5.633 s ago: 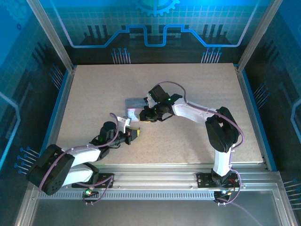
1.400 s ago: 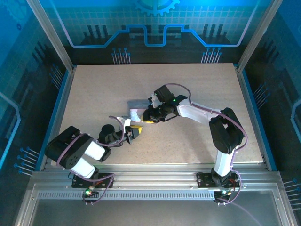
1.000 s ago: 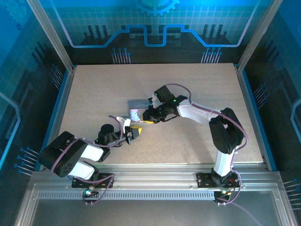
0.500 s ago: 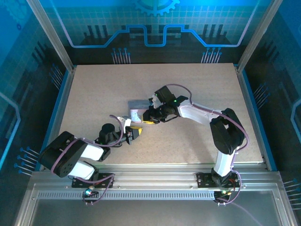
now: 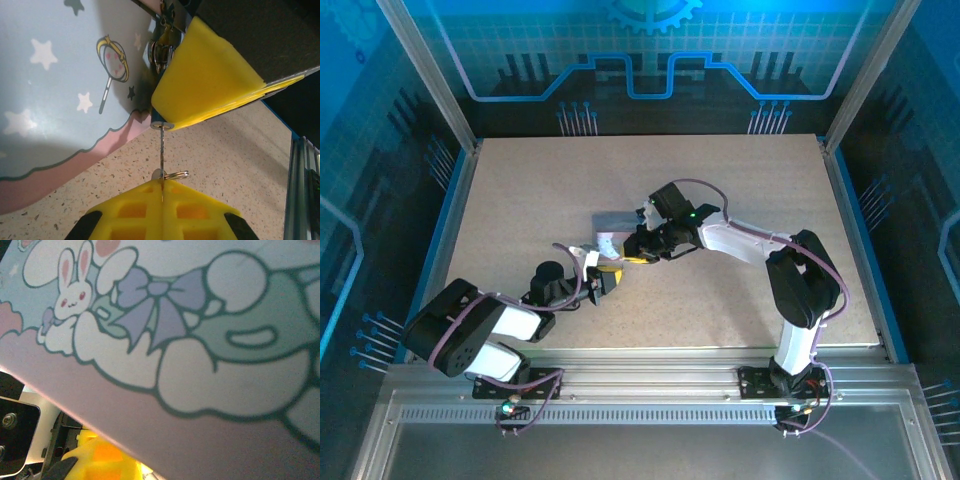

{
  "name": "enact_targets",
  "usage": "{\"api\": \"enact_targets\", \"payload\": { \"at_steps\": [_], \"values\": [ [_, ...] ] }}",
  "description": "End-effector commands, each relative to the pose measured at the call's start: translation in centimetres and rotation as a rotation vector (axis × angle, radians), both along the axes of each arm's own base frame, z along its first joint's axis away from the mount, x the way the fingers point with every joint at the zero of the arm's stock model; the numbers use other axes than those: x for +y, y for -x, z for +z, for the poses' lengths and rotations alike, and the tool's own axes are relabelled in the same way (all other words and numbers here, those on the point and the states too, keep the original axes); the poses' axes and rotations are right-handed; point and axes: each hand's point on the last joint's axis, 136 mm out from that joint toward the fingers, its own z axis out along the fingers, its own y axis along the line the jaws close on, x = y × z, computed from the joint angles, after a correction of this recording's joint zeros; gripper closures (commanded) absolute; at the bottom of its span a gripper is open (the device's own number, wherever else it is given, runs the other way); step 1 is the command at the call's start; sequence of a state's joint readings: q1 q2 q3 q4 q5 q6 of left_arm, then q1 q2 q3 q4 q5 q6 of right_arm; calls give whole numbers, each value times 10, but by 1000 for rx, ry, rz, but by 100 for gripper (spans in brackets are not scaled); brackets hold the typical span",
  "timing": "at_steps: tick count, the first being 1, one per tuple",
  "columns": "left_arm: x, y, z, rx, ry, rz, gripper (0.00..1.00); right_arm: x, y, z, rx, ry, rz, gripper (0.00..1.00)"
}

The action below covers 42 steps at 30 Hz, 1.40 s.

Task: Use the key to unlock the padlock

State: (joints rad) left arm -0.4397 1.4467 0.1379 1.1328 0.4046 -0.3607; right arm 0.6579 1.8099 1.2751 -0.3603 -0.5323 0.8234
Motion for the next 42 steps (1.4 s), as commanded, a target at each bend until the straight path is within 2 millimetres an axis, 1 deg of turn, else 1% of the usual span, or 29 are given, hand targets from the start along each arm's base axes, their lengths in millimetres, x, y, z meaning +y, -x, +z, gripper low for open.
{"api": "enact_targets", "payload": {
  "at_steps": [1, 6, 11, 15, 19, 23, 27, 34, 38, 42],
  "values": [
    [-3, -7, 19, -67, 28, 7, 100, 2, 0, 19, -34, -59, 15, 100],
    [-1, -9, 22, -79, 28, 25, 100, 3, 1, 19, -31, -63, 17, 100],
    [-3, -14, 23, -80, 18, 23, 100, 4, 2, 19, -29, -64, 23, 100],
    [-5, -17, 27, -86, 31, 23, 100, 2, 3, 15, -31, -44, 23, 100],
    [-8, -18, 36, -98, 68, 17, 100, 3, 6, 11, -26, -34, 26, 100],
    [-6, -18, 41, -107, 84, 30, 100, 3, 7, 9, -28, -24, 36, 100],
    [-2, -19, 35, -99, 58, 53, 100, 1, 10, 9, -25, -21, 46, 100],
    [6, -19, 23, -93, -5, 90, 100, 2, 13, 16, -7, -55, 60, 100],
    [5, -19, 24, -116, -30, 84, 100, 3, 15, 17, 14, -61, 70, 100],
    [-2, -19, 26, -135, -55, 62, 100, 6, 15, 21, 32, -79, 67, 100]
  ]
}}
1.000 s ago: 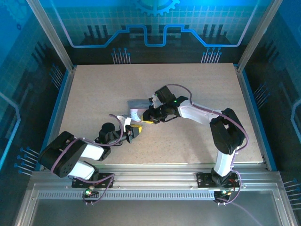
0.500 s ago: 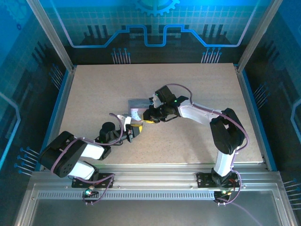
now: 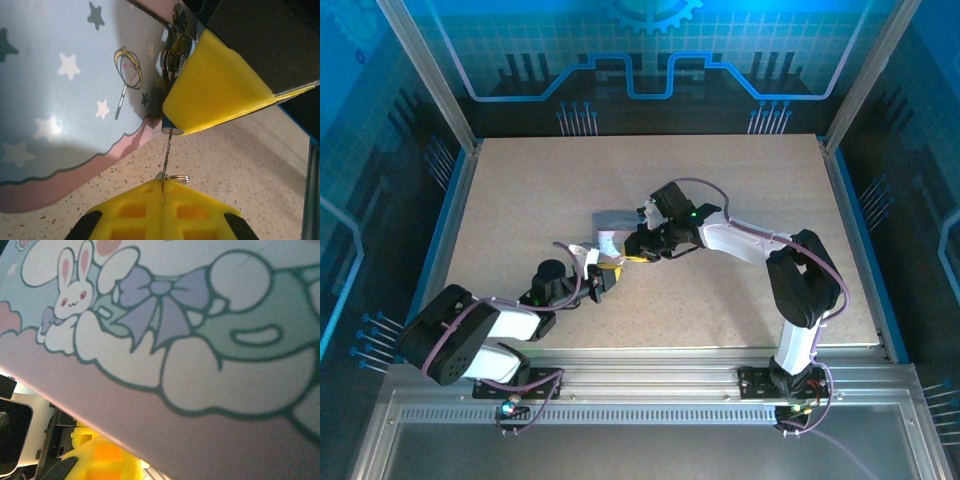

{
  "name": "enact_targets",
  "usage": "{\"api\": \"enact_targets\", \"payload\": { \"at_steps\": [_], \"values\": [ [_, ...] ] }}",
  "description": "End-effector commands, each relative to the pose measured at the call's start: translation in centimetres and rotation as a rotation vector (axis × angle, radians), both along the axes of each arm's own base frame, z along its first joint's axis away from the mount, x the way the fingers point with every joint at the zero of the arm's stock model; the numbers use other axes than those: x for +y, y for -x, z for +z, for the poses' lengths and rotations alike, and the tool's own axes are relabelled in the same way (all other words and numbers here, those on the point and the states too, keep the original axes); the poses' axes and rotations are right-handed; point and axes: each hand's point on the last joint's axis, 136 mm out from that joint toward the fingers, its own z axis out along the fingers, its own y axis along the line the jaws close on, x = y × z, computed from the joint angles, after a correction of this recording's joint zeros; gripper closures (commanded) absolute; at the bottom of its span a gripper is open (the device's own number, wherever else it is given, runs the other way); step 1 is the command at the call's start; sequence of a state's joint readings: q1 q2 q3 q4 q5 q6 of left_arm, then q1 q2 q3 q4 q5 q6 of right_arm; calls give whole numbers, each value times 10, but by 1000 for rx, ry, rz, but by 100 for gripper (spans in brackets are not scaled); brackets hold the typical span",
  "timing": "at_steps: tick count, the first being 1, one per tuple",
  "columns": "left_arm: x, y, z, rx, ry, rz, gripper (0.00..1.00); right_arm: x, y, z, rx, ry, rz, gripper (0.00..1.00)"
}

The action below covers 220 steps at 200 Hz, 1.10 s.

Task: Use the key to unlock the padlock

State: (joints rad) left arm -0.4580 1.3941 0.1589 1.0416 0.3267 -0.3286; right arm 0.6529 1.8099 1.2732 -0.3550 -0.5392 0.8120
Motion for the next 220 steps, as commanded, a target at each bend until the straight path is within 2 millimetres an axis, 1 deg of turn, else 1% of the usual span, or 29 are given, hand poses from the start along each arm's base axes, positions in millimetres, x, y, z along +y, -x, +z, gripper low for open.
{"api": "enact_targets", "payload": {
  "at_steps": [1, 50, 82, 155, 173, 197, 213, 220],
  "values": [
    [-8, -12, 25, -123, -14, 5, 100, 7, 16, 21, 44, -75, 56, 100],
    [-9, -13, 27, -141, 26, 19, 100, 11, 17, 23, 62, -93, 45, 100],
    [-6, -9, 32, -153, 53, 30, 100, 4, 16, 15, 39, -27, 45, 100],
    [-10, -5, 57, -185, 85, 0, 100, 4, 20, 5, 44, 13, 67, 100],
    [-12, -8, 54, -166, 63, -7, 100, 8, 21, 5, 52, -22, 66, 100],
    [-14, -11, 42, -129, 53, -2, 100, 11, 22, 7, 45, -30, 66, 100],
    [-17, -14, 35, -95, 77, -5, 100, 10, 23, 1, 42, -9, 60, 100],
    [-18, -16, 31, -73, 87, 2, 100, 10, 23, -3, 40, 1, 51, 97]
  ]
}}
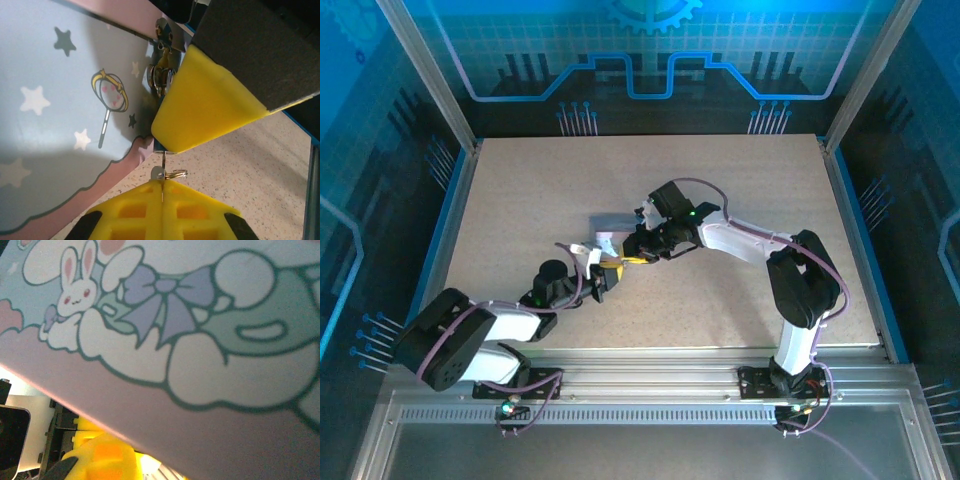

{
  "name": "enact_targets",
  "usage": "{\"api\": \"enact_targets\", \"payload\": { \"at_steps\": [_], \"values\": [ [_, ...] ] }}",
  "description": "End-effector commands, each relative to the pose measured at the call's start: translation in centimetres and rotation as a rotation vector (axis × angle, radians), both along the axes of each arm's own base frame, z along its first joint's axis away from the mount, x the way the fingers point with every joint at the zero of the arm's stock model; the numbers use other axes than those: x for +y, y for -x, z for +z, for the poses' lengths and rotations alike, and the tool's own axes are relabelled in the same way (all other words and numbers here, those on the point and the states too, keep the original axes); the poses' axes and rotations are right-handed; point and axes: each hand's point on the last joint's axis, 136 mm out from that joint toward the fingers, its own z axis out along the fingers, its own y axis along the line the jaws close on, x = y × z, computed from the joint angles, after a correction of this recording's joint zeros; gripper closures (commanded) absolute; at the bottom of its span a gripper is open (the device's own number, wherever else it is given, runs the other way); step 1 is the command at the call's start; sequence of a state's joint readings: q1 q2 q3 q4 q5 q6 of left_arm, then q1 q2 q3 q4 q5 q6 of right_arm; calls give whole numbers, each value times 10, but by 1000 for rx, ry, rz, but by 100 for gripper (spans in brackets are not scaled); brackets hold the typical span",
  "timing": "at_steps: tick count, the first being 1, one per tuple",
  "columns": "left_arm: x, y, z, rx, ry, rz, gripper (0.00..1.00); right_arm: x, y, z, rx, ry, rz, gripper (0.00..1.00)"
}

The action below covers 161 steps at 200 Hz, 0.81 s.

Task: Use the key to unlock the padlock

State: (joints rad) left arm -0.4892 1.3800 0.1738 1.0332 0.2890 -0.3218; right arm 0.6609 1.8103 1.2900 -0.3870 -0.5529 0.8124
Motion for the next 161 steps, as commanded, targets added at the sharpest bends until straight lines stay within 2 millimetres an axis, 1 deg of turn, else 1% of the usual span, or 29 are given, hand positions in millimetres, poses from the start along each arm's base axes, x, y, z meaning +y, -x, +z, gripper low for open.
{"api": "enact_targets", "payload": {
  "at_steps": [1, 12, 31, 47, 69, 85, 92, 105, 123, 144, 161],
  "values": [
    [-12, -14, 22, -41, 91, -2, 100, 7, 18, -7, 21, 2, 36, 96],
    [-10, -15, 13, -5, 106, 12, 100, 6, 19, -15, 25, 18, 23, 90],
    [-4, -9, -1, 32, 130, 39, 100, 4, 21, -30, 23, 53, 4, 81],
    [-1, -3, -13, 65, 136, 45, 100, 3, 22, -40, 24, 73, -14, 79],
    [-2, 3, -27, 105, 116, 33, 100, 5, 22, -48, 12, 83, -27, 76],
    [-1, 5, -34, 118, 101, 33, 100, 6, 22, -52, -5, 100, -34, 73],
    [-1, 6, -37, 126, 95, 32, 100, 5, 22, -55, -9, 107, -42, 69],
    [0, 8, -41, 136, 88, 32, 100, 4, 22, -57, -17, 110, -57, 60],
    [0, 9, -47, 160, 83, 33, 100, 1, 20, -60, -27, 116, -77, 50],
    [-1, 10, -54, 182, 75, 30, 100, -4, 18, -56, -57, 128, -96, 42],
    [0, 11, -56, 186, 70, 31, 100, -11, 17, -52, -87, 147, -111, 40]
  ]
}}
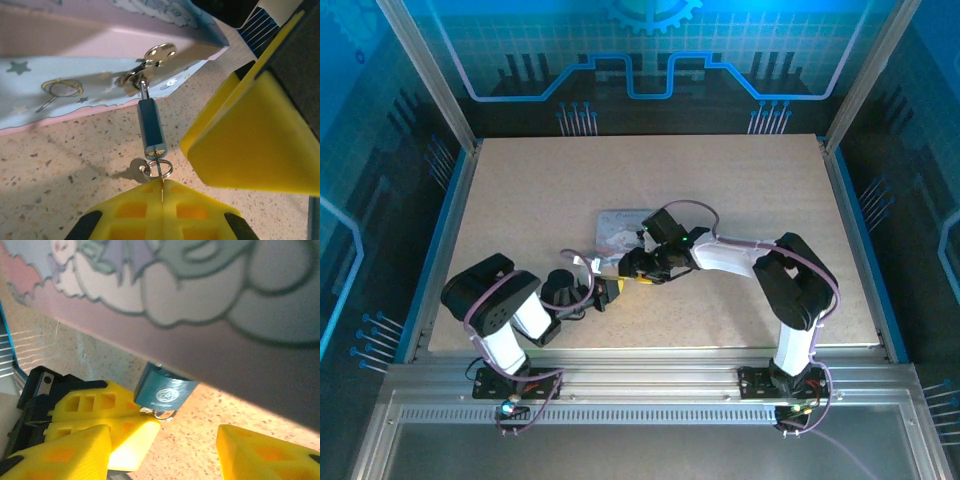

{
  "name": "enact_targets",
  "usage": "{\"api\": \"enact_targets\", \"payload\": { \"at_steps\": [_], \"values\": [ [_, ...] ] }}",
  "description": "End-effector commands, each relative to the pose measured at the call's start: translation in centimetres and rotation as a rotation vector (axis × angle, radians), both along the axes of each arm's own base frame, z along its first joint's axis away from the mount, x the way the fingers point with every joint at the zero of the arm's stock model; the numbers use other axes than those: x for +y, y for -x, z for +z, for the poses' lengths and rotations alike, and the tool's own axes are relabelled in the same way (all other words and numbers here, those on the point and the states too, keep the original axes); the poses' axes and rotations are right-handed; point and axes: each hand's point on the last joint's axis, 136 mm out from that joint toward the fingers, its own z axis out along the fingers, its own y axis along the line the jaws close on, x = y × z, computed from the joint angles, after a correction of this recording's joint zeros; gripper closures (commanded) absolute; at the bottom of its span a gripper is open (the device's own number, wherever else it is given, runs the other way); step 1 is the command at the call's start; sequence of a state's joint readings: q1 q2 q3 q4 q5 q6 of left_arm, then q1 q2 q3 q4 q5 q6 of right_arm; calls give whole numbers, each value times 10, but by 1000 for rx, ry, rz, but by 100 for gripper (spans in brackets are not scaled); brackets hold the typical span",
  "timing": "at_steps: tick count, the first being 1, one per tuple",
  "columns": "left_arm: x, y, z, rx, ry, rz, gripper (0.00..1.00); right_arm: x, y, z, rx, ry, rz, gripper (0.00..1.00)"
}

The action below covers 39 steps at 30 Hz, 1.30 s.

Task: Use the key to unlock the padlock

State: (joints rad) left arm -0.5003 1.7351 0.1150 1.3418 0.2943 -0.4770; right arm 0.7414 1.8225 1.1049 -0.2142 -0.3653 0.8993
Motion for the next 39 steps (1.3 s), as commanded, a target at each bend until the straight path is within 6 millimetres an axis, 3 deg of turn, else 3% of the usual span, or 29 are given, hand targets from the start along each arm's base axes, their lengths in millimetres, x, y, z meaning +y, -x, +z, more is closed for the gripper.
{"api": "enact_targets", "payload": {
  "at_steps": [1, 6, 12, 21, 28, 34, 39],
  "values": [
    [-1, -1, 6, -23, 24, 7, 100, -6, -2, 12, -69, 16, -27, 40],
    [0, 1, 4, -18, 19, 7, 100, -17, -6, 16, -111, 34, -78, 39],
    [0, 2, 3, -10, 18, 3, 100, -6, -10, 20, -121, -6, -99, 39],
    [-1, 1, 7, -20, 26, 3, 100, 9, -13, -4, -59, -9, -177, 39],
    [-1, 1, 7, -25, 25, 3, 100, 5, -12, -24, -29, 53, -232, 40],
    [0, 2, 7, -25, 24, 2, 100, 12, -18, -28, -36, 39, -254, 47],
    [1, 3, 7, -28, 22, 1, 100, 8, -21, -30, -55, 68, -255, 63]
  ]
}}
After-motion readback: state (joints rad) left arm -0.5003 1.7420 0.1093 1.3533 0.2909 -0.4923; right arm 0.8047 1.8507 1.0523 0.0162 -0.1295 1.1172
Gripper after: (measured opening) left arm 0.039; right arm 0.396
